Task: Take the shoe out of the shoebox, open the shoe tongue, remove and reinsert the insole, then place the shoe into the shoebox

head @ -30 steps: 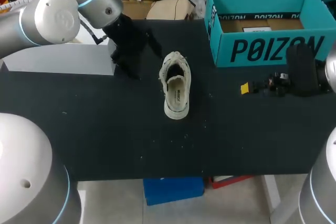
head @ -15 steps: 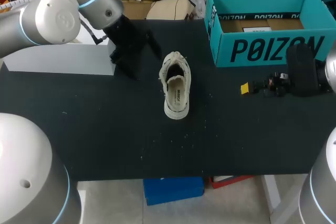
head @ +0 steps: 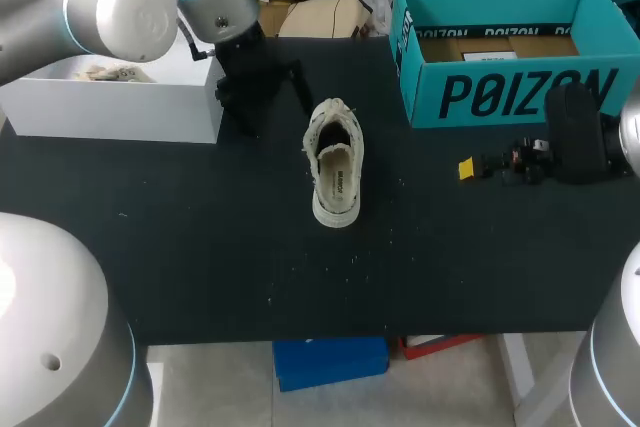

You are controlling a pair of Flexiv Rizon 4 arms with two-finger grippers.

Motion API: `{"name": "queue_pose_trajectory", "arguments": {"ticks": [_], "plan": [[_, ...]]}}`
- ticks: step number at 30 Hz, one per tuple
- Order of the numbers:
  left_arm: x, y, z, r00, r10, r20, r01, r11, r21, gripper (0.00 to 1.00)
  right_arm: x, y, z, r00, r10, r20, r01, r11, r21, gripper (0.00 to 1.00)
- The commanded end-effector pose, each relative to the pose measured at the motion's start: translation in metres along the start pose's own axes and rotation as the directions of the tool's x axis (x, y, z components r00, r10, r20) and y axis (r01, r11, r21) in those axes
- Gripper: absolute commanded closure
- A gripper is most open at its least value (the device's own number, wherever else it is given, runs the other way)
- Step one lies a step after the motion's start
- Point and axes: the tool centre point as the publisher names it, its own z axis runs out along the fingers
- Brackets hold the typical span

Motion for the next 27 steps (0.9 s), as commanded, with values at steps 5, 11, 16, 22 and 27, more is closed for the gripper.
{"name": "queue_pose_trajectory", "arguments": {"ticks": [5,11,16,22,27], "plan": [[-0.013,0.005,0.042,0.996,0.071,-0.059,-0.071,0.997,0.0,0.13,0.0,-0.001,0.001,1.0,0.0,0.001,0.0,1.0,-0.002,0.0],[-0.014,0.006,0.06,0.992,0.084,-0.091,-0.085,0.996,-0.006,0.5,0.0,-0.001,0.001,1.0,0.0,0.001,0.0,1.0,-0.002,0.0],[-0.012,0.012,0.073,0.99,0.098,-0.101,-0.101,0.995,-0.015,0.52,0.0,-0.001,0.001,1.0,0.0,0.001,0.0,1.0,-0.002,0.0],[-0.01,0.02,0.091,0.988,0.114,-0.109,-0.116,0.993,-0.012,0.51,0.0,-0.001,0.001,1.0,0.0,0.001,0.0,1.0,-0.002,0.0],[-0.012,0.024,0.104,0.984,0.131,-0.118,-0.133,0.991,-0.016,0.52,0.0,-0.001,0.001,1.0,0.0,0.001,0.0,1.0,-0.002,0.0]]}}
